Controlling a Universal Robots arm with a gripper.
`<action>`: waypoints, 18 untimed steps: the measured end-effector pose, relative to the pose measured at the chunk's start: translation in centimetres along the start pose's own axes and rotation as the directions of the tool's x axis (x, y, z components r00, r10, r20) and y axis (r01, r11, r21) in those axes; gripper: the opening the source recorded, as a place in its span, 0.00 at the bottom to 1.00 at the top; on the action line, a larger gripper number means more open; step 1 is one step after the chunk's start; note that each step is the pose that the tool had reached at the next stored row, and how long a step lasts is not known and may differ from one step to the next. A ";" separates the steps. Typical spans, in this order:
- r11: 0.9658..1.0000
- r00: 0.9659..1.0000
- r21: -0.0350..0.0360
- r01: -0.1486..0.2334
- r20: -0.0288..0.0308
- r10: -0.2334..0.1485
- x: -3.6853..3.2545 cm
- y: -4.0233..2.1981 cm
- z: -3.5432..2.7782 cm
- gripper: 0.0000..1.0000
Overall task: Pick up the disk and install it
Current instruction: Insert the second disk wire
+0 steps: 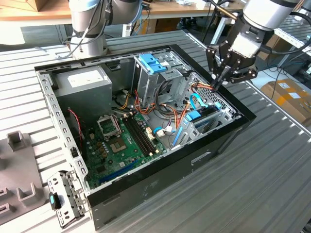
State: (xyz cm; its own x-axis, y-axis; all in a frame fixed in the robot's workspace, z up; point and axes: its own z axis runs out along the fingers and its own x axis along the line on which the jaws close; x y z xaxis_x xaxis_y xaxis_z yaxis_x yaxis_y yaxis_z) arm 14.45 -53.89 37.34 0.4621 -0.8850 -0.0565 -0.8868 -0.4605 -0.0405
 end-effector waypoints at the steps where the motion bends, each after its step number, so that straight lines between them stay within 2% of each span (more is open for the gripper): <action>1: 1.000 1.000 0.001 -0.014 -0.001 0.014 0.00 0.00 0.01 0.17; 3: 0.999 0.999 0.003 -0.051 -0.002 0.051 0.00 0.00 0.05 0.17; 8: 0.991 0.991 0.008 -0.135 -0.005 0.136 0.01 0.01 0.12 0.17; 14: 0.990 0.990 0.008 -0.141 -0.005 0.141 -0.03 0.07 0.13 0.17; 17: 0.986 0.986 0.010 -0.165 -0.006 0.165 -0.04 0.10 0.16 0.17; 18: 0.983 0.983 0.011 -0.186 -0.007 0.186 -0.04 0.11 0.18 0.17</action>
State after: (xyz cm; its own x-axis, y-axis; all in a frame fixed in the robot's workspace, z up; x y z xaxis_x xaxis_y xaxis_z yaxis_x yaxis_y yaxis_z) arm 14.34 -53.89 37.15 0.2894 -0.9555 -0.0564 -0.9569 -0.2875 -0.0405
